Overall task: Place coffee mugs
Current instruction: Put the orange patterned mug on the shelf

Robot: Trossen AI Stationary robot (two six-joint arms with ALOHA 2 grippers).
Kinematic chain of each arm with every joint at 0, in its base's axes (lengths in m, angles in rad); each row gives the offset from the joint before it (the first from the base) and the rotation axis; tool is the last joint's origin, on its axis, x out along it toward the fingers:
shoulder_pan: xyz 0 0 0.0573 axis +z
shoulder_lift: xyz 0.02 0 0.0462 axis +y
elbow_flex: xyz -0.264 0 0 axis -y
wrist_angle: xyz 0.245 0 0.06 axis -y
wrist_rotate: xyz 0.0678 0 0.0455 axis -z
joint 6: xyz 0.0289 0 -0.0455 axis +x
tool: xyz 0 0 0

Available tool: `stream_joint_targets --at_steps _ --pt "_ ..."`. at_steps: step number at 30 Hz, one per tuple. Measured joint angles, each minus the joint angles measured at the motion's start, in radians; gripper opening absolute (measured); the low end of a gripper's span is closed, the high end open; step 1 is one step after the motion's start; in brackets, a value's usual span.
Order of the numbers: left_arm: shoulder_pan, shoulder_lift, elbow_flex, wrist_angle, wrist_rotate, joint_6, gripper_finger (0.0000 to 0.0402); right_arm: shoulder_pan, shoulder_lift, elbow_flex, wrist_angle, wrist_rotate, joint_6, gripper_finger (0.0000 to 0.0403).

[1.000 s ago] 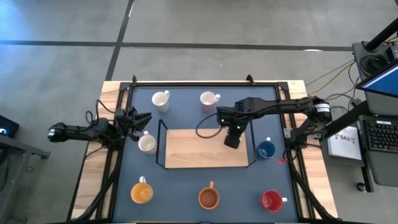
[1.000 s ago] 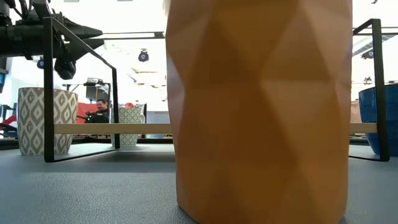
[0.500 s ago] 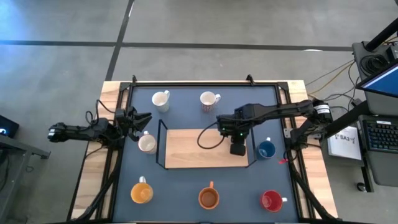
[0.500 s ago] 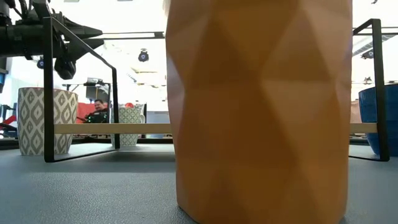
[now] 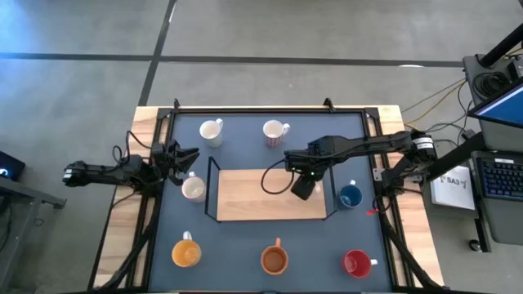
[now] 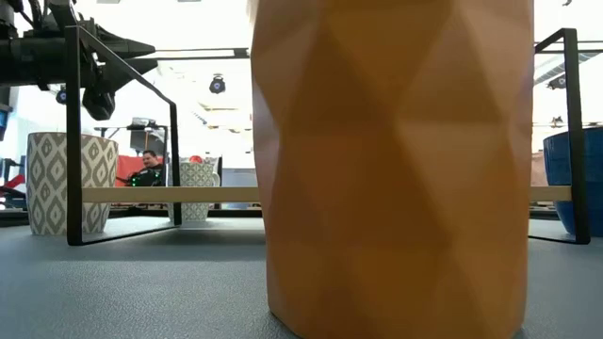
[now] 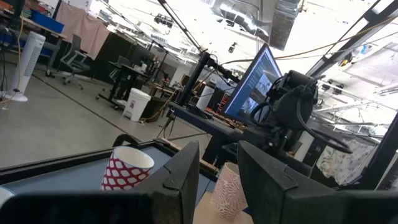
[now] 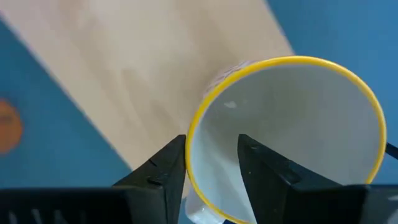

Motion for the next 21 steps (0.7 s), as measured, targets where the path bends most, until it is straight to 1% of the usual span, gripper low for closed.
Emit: stream_joint_targets --at_steps 5,10,13,19,21 --pt "0.0 0.0 0.0 0.0 0.0 0.0 0.0093 -0.015 0.0 0.0 0.032 0.017 0.041 0.0133" --pt "0.0 0.0 0.0 0.0 0.0 0.0 0.0093 -0.015 0.0 0.0 0.038 0.019 0.032 0.0113" --pt "0.0 0.0 0.0 0.0 0.0 0.0 0.0093 -0.015 0.0 0.0 0.039 0.017 0.013 0.009" --pt "0.0 0.0 0.0 0.0 0.0 0.0 0.0093 -0.015 0.0 0.0 0.03 0.006 -0.055 0.0025" --pt "0.0 0.0 0.0 0.0 0.0 0.0 0.0093 -0.015 0.0 0.001 0.024 -0.001 -0.108 0.0016"
